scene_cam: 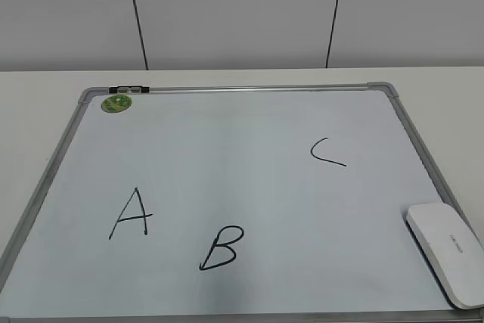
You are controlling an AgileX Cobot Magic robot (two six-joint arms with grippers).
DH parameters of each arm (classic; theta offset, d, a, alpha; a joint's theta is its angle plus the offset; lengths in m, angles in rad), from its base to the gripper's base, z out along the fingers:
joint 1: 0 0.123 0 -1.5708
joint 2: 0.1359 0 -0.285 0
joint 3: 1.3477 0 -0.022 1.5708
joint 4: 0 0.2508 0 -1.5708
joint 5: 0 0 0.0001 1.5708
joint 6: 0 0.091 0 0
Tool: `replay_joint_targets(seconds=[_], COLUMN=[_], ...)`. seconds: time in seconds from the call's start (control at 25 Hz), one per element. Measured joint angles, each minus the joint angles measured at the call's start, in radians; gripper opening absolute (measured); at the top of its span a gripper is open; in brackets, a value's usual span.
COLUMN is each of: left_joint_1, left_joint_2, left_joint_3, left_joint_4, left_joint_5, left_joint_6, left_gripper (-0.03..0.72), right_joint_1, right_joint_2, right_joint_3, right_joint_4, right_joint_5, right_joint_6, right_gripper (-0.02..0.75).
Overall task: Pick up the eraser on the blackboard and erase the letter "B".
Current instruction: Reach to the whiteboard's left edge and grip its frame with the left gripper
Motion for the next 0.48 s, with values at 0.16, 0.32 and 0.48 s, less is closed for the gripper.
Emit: replay_joint_targets(seconds=[0.16, 0.32, 0.48], left_joint_1=[0.0, 0.0, 0.0], left_joint_2=[0.0, 0.01, 0.11], left_joint_3=[0.0, -0.005, -0.06], left_joint_4=[0.0, 0.0, 0.004], left_joint_5=[0.0, -0.01, -0.032], left_joint_6=[0.0, 0.0, 0.0], left_gripper=[0.232, 0.234, 0.24], right_joint_1=[0.0, 0.0, 0.0], right_joint_2=[0.0, 0.0, 0.0], right_joint_3=[0.0, 0.0, 0.0], right_joint_4=[0.0, 0.0, 0.0], right_joint_5=[0.0, 0.0, 0.0], right_joint_6=[0.0, 0.0, 0.0], right_gripper=[0.513, 0.513, 0.514])
